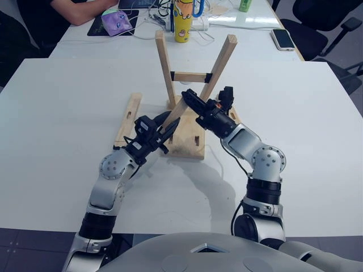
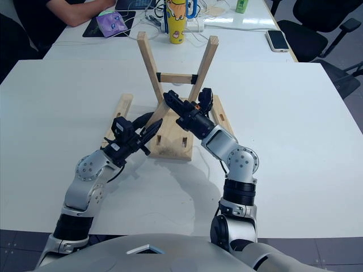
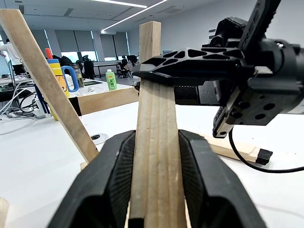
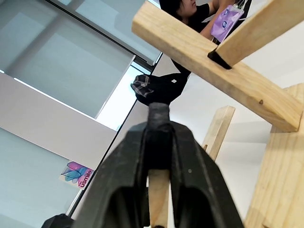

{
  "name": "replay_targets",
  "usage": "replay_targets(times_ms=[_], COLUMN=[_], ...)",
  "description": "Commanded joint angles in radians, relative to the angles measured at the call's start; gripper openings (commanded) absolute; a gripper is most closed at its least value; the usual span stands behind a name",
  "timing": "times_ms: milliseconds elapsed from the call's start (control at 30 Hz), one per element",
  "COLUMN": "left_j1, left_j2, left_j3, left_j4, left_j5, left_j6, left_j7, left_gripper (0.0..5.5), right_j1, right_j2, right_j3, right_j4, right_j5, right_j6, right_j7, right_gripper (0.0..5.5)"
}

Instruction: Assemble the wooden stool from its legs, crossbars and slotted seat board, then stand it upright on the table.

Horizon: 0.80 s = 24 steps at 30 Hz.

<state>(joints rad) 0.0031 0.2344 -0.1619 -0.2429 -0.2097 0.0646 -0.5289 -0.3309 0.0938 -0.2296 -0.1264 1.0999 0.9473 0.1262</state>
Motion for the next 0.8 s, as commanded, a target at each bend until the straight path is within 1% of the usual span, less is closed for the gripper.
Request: replay_targets(times_ms=[33,200,300,367,433,500,567,667,800], left_j1=[0.011,0.019,0.025,0.028,0.026,0.033,0.044,0.047,0.037], left_j2=[-0.001,-0.018,-0.012,-0.01,-0.01,-0.013,-0.02,-0.032,-0.04], left_j3=[-0.002,0.016,0.041,0.059,0.065,0.069,0.07,0.068,0.059], left_j4=[0.03,0.01,0.007,0.004,0.006,0.004,0.001,0.005,0.016], left_j5=[0.016,-0.06,-0.102,-0.127,-0.142,-0.146,-0.142,-0.135,-0.121], left_j6=[-0.007,-0.002,0.0,-0.002,0.001,0.003,0.0,-0.008,-0.013], left_j7=[0.011,-0.014,-0.027,-0.035,-0.043,-0.037,-0.025,-0.011,-0.001], left_gripper=[1.75,2.49,2.97,2.99,2.99,2.99,2.99,2.99,2.99], right_j1=[-0.011,0.002,0.037,0.088,0.136,0.153,0.155,0.143,0.104], right_j2=[-0.008,-0.058,-0.122,-0.182,-0.227,-0.248,-0.27,-0.285,-0.305], right_j3=[0.009,0.058,0.111,0.134,0.11,0.07,0.038,-0.015,-0.014], right_j4=[-0.001,-0.003,-0.024,-0.076,-0.162,-0.234,-0.255,-0.193,-0.058], right_j5=[-0.004,-0.131,-0.26,-0.353,-0.421,-0.462,-0.509,-0.558,-0.624], right_j6=[-0.011,-0.077,-0.154,-0.219,-0.279,-0.323,-0.373,-0.459,-0.56], right_j7=[-0.011,0.008,0.047,0.067,0.051,0.017,-0.002,-0.01,0.034], right_gripper=[0.44,0.44,0.44,0.44,0.44,0.44,0.44,0.44,0.44])
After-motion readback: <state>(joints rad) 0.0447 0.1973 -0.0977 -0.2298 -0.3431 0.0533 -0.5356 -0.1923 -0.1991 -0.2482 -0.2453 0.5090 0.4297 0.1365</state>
